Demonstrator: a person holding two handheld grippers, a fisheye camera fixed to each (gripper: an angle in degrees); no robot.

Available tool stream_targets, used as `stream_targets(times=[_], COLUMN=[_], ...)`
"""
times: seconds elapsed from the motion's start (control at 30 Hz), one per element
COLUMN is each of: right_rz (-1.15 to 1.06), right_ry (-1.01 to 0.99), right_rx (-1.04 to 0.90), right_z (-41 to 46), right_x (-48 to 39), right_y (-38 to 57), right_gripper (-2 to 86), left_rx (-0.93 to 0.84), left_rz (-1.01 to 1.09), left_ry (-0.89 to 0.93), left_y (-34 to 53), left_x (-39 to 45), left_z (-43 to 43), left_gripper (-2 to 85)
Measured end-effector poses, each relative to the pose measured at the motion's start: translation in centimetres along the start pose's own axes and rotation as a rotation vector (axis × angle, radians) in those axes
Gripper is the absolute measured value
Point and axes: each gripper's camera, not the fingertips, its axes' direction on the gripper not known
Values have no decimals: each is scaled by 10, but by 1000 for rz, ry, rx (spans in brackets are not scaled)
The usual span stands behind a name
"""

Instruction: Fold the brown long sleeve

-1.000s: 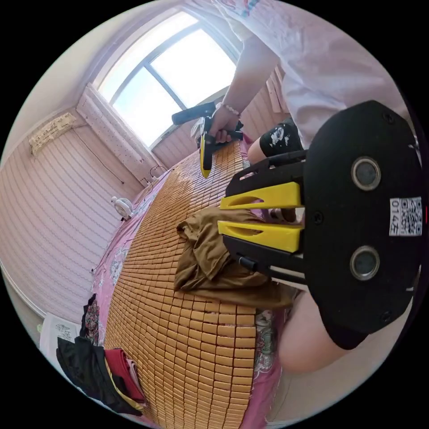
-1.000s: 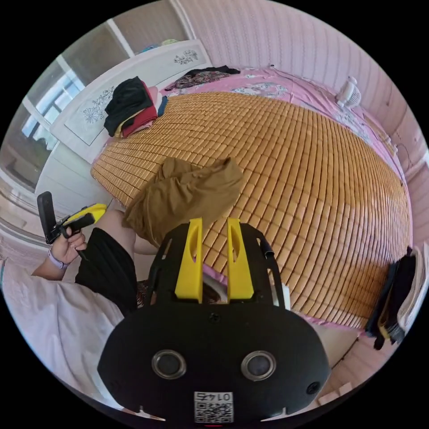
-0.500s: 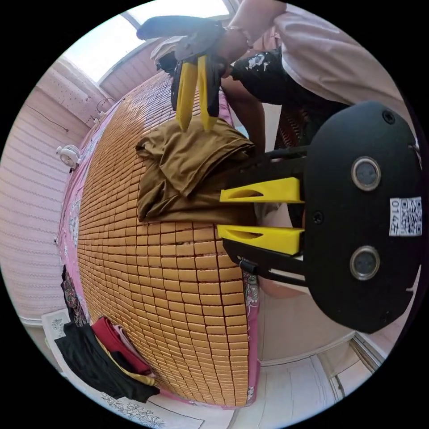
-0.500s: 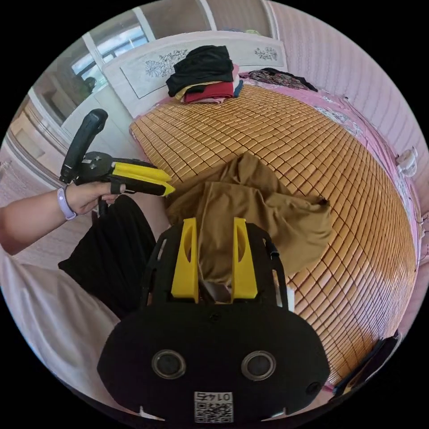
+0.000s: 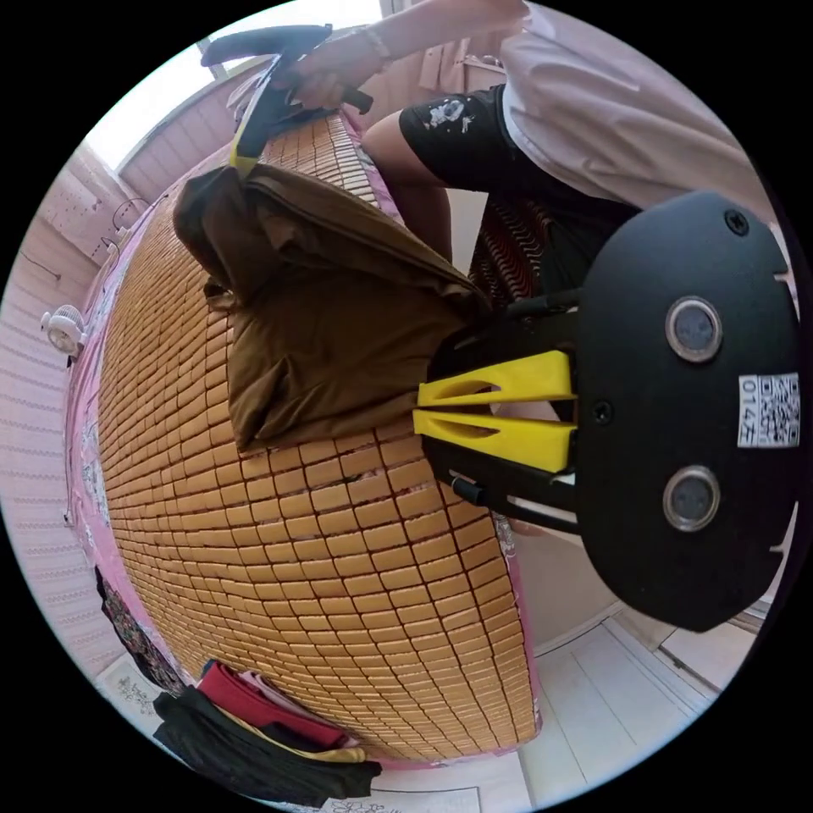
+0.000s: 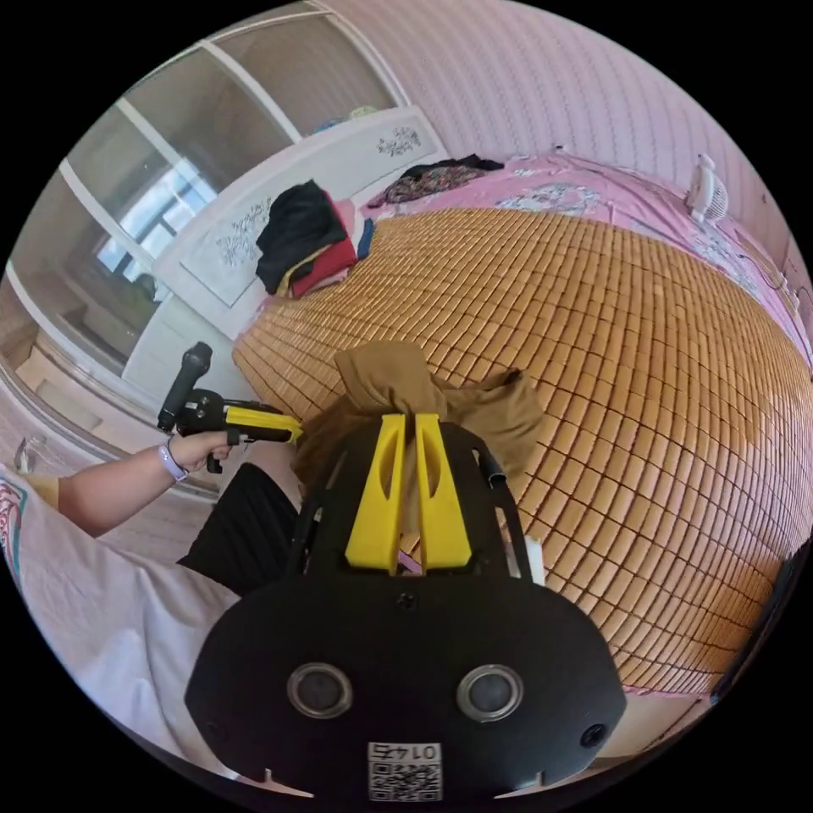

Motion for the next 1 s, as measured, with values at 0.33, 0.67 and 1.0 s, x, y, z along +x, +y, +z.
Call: stream_targets(times=[0.33,0.67,1.0], right_rz=[125,566,709], right_ry=[212,303,245], right_rx=[392,253,236], right_z=[-168,-172,-172], right_x=[72,140,182], right_y=[121,328,373], right_gripper=[9,50,95], left_rx=[409,189,206], left_rz=[46,-60,71], left_ry=[198,337,259], left_y=[-84,-70,-67], left_x=[13,32,71], left_z=[-110,-25,-6], left_gripper=[-9,53,108])
